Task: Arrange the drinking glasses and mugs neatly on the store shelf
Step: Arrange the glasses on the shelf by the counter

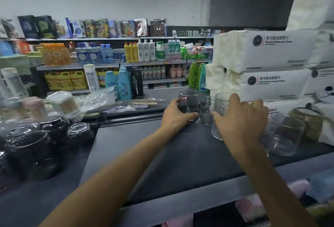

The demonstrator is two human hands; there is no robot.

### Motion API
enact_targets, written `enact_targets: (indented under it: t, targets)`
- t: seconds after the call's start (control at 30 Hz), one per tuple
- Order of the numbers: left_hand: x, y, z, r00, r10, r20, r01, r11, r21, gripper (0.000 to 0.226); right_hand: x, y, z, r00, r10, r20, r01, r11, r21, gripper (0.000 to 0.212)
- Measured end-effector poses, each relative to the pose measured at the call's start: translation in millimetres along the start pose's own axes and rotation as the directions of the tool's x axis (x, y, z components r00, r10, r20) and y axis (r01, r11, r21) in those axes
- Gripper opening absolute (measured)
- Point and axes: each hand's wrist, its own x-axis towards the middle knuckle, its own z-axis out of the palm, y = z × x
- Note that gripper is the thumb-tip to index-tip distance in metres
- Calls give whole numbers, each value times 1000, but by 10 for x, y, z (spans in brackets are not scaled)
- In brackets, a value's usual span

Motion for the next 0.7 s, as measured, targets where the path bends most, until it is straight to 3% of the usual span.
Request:
enact_targets:
  t: [0.2,0.3,0.37,0.5,0.6,0.7]
  targets:
    - [-105,90,-118,995,-77,-66,69,991,-116,77,-195,-141,-364,999,-46,-18,48,991,128,51]
    - [-374,210,-464,988,-57,-143,31,983,-179,74,-363,-251,-676,992,-41,-123,77,948,309,50]
    - [-680,240,-823,986,-50,-160,8,968,-251,71,-478,-385,-835,991,-64,-119,111,889,445,50]
    - [-1510,84,-1659,970,-32,-239,-33,964,-265,63,-749,-785,-965,993,-112,-28,97,676,731,53]
    - [-2107,-170,-2197,940,14,-342,-66,988,-139,64,-960,-1118,-972,986,-147,74,-7,413,911,57]
    - [-2614,-510,-2650,903,58,-426,-87,995,-49,72,-1214,-1488,-1028,973,-197,119,-83,182,980,53]
